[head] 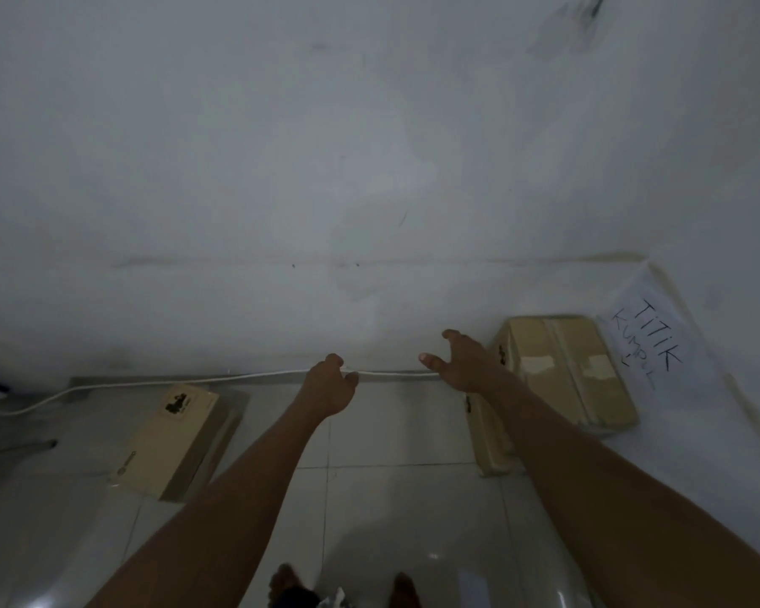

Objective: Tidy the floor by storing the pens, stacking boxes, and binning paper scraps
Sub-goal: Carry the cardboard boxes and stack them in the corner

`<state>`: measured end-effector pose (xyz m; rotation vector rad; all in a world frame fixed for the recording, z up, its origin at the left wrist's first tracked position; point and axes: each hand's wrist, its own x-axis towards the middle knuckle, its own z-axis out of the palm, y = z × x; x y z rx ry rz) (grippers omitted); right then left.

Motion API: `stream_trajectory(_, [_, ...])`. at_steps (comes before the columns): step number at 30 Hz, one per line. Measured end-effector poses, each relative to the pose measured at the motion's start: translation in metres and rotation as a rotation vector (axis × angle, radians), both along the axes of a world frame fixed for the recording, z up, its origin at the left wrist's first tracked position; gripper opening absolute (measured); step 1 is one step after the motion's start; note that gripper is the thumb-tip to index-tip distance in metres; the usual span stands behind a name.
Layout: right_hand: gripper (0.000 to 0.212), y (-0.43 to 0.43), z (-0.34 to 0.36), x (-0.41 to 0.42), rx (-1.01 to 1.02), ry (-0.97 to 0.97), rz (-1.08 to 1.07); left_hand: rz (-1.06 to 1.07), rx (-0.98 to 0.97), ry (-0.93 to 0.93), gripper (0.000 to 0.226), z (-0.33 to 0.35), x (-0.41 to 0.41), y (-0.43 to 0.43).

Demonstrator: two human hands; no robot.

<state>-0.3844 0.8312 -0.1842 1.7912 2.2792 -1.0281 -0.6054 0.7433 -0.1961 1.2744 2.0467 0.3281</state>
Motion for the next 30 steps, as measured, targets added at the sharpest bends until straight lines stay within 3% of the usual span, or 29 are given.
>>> stream_trajectory(7, [0.084, -0.021, -0.002, -0.073, 0.013, -0.017, 0.063, 0.057, 0.026, -0.017, 0.046, 0.001, -0.074, -0.029])
stream_trajectory(20, [0.080, -0.097, -0.018, -0.275, -0.019, 0.010, 0.073, 0.144, -0.071, 0.047, 0.044, -0.005, -0.300, -0.124])
stream_trajectory(30, [0.080, -0.095, -0.020, -0.348, -0.034, 0.026, 0.107, 0.210, -0.080, 0.033, 0.032, -0.009, -0.376, -0.137])
